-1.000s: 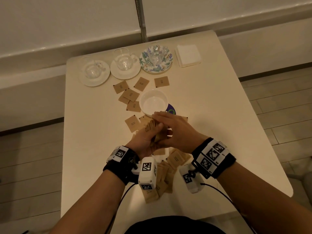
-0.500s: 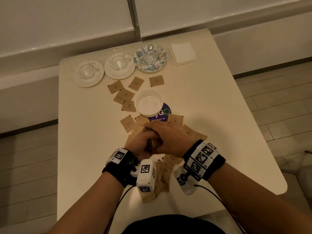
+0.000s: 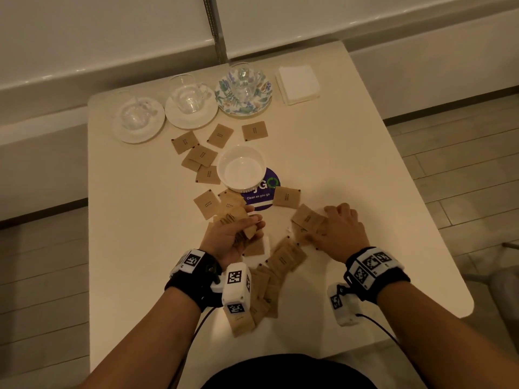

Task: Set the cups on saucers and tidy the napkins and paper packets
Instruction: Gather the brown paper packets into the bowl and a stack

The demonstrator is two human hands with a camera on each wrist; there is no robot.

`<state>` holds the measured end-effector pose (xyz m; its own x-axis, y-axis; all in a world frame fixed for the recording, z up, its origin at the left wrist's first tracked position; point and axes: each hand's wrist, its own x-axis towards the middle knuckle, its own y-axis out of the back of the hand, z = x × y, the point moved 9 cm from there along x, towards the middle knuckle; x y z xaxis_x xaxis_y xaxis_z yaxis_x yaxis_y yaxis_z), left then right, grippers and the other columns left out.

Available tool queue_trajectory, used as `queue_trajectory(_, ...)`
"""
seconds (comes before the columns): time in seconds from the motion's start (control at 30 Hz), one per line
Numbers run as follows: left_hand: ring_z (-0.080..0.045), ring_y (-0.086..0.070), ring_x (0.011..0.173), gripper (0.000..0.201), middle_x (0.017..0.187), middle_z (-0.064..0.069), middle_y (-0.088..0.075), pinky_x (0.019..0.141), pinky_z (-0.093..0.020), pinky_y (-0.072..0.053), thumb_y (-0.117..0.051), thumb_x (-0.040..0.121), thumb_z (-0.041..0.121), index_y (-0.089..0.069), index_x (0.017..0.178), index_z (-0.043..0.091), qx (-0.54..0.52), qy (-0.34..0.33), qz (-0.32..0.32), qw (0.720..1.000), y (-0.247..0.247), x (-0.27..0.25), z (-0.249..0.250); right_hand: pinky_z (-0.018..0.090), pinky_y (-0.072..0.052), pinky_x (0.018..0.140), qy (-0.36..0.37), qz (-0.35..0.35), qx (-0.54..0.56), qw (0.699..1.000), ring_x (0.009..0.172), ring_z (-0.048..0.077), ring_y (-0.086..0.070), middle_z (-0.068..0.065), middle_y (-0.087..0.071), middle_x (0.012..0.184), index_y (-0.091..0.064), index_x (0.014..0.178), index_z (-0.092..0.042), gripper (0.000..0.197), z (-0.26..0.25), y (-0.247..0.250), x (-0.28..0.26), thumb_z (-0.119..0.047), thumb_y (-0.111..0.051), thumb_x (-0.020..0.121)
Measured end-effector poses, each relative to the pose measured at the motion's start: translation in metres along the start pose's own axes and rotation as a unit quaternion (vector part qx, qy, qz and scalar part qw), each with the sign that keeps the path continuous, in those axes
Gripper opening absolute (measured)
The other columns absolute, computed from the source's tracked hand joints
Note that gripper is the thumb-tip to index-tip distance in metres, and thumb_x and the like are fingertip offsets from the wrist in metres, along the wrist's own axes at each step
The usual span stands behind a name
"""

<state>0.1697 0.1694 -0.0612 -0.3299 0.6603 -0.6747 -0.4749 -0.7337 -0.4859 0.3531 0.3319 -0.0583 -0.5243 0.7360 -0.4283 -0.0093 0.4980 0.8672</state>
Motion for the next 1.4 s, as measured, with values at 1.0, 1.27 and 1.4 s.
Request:
queue_trajectory(1.0,-0.019,-0.07,0.077,0.026,0.084,-0.007,-0.071,0.064,-0.033,-0.058,-0.074,0.073,0.004,-0.068,0.097,0.013,0.039,-0.022,0.034,0.998,-0.002,0.016,0.0,0.04,-0.038,0.095,0.145,-0.068,-0.053,0.986,0.114,0.024,-0.048,0.0,-0.048,0.128,-0.043,0.137,-0.028,0.062,-0.048,-0.005,0.014,-0.047,-0.064,0.082)
queue_trajectory(1.27,-0.02,-0.068,0.08,0.021,0.085,-0.007,-0.069,0.065,-0.033,-0.057,-0.07,0.083,0.001,-0.067,0.1,0.013,0.066,-0.018,0.048,0.997,-0.001,0.018,-0.001,0.035,-0.043,0.092,0.094,-0.137,0.03,0.986,0.11,0.026,-0.055,0.007,-0.059,0.122,-0.058,0.118,-0.017,0.033,-0.054,-0.014,0.026,-0.021,-0.065,0.087)
queue_trajectory(1.4,-0.021,-0.07,0.08,0.022,0.087,-0.007,-0.071,0.066,-0.032,-0.058,-0.069,0.083,0.002,-0.068,0.103,0.009,0.064,-0.024,0.047,0.997,-0.002,0.017,0.004,0.027,-0.041,0.084,0.086,-0.136,0.122,0.979,0.107,0.023,-0.056,0.006,-0.061,0.121,-0.062,0.113,-0.014,0.029,-0.053,-0.002,0.032,-0.011,-0.066,0.085)
